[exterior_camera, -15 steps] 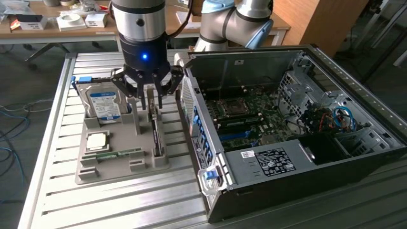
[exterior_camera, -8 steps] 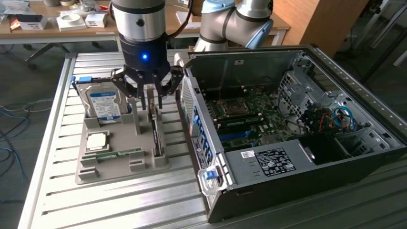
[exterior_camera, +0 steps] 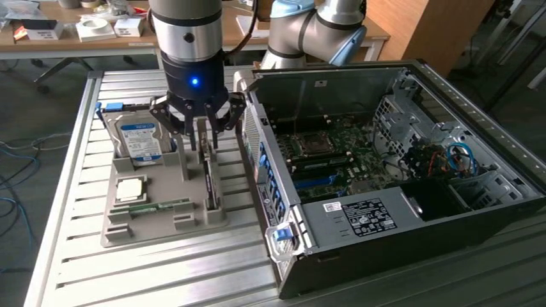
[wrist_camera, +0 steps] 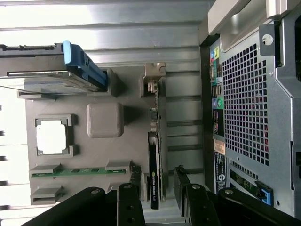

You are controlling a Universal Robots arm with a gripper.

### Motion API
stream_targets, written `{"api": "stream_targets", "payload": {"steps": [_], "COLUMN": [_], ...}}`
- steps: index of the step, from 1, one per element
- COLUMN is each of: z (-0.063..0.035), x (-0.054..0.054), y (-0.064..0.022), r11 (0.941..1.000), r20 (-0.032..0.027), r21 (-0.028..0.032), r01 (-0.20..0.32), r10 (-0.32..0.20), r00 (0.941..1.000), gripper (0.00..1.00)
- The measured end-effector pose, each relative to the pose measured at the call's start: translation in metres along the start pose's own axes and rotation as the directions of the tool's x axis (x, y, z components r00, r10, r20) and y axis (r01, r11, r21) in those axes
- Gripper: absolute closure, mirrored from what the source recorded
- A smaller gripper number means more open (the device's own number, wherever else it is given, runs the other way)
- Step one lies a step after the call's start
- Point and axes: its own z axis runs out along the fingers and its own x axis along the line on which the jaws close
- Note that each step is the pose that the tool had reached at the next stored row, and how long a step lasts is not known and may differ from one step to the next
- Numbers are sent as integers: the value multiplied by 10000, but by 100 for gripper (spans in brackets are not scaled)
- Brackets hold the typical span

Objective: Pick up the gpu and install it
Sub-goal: 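Pick up the gpu and move the gpu toward the slot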

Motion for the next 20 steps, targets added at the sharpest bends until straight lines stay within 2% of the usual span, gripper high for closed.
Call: {"api": "stream_targets", "payload": {"steps": [12,20], "z": [2,86], "x": [-2,0], "y": [-32,-36], "r11": [10000,10000], "r20": [1,1], "r21": [-1,-1], "r01": [0,0], "r10": [0,0], "r00": [10000,10000], "gripper": [58,58]}}
